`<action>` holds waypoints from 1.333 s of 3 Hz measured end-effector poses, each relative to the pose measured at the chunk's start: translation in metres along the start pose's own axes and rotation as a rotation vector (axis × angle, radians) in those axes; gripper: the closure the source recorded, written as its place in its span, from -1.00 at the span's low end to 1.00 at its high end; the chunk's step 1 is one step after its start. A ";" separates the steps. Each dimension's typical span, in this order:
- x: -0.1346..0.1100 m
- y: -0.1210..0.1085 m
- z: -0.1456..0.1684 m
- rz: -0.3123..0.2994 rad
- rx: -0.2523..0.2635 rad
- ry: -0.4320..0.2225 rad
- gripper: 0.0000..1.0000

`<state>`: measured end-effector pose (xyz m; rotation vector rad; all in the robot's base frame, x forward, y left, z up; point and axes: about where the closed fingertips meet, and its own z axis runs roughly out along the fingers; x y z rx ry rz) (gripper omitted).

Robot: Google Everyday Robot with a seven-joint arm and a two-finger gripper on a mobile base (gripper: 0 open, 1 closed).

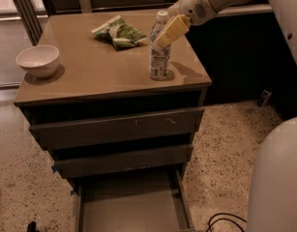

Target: Place blue plastic bottle into bottom drawer

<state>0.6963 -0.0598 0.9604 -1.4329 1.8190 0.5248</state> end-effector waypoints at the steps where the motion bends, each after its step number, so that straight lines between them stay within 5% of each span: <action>1: 0.000 0.005 0.015 -0.009 -0.032 0.012 -0.25; 4: 0.000 0.005 0.015 -0.009 -0.032 0.012 1.00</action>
Offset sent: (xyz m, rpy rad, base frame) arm -0.0002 0.0103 -0.0090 -0.0093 0.0154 0.0245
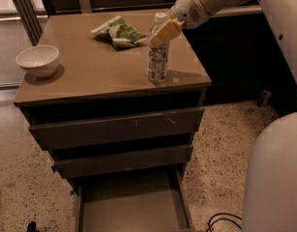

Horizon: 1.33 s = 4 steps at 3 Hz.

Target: Place blue plastic bottle into bottom drawer

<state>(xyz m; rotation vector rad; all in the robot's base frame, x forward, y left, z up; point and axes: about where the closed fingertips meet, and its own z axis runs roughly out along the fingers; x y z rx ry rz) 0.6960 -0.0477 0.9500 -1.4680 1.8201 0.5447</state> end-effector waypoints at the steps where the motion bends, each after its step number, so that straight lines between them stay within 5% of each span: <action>1: -0.010 0.010 -0.005 -0.031 0.006 -0.010 1.00; 2: -0.025 0.038 -0.022 -0.068 0.013 -0.022 1.00; 3: -0.026 0.102 -0.032 -0.057 -0.037 0.004 1.00; 4: -0.026 0.102 -0.032 -0.057 -0.037 0.004 1.00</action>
Offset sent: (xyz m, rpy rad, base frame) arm -0.1142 0.0236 0.0463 -0.0206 -0.0815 0.0818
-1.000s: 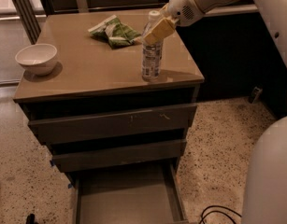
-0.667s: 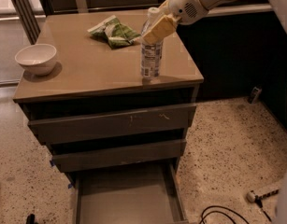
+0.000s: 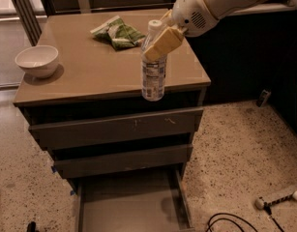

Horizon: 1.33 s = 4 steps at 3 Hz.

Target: Place blue plastic bottle into bottom drawer

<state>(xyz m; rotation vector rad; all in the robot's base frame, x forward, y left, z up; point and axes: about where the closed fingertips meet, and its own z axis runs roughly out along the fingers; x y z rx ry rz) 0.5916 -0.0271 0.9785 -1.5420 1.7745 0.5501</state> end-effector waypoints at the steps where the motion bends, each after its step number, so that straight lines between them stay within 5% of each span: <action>1: 0.013 0.015 0.014 0.007 -0.013 0.003 1.00; 2: 0.042 0.045 0.033 0.017 0.009 -0.024 1.00; 3: 0.098 0.073 0.075 0.022 -0.002 -0.025 1.00; 4: 0.165 0.110 0.125 0.055 -0.092 0.031 1.00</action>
Offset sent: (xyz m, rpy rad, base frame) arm -0.0874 -0.0010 -0.1672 0.0207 0.0904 -0.0465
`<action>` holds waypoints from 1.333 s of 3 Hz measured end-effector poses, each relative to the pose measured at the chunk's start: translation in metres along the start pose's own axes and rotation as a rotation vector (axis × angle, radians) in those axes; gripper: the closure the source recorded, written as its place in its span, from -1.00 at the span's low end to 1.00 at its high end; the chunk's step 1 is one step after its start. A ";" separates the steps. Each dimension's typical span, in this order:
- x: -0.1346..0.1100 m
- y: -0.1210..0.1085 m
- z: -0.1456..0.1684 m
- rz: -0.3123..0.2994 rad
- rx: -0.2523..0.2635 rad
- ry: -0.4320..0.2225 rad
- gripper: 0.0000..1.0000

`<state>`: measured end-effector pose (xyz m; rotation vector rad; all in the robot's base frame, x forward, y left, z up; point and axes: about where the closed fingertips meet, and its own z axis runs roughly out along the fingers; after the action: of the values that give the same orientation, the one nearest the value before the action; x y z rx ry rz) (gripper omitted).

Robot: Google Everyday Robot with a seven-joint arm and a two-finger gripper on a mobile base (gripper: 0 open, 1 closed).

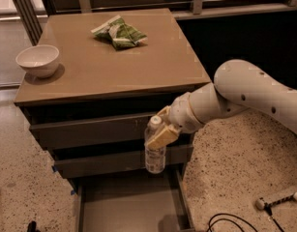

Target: Place blue plastic bottle into bottom drawer

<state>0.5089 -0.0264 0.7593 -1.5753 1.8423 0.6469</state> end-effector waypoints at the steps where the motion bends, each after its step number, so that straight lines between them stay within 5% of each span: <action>1: 0.007 0.007 0.007 0.008 -0.018 0.008 1.00; 2: 0.015 0.010 0.016 0.005 -0.027 0.004 1.00; 4: 0.102 0.032 0.102 -0.052 -0.022 -0.026 1.00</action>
Offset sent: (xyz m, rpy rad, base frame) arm -0.0115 0.0020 -0.0363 0.0062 0.0251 0.0184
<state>0.4816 -0.0181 0.6142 -1.6160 1.7751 0.6626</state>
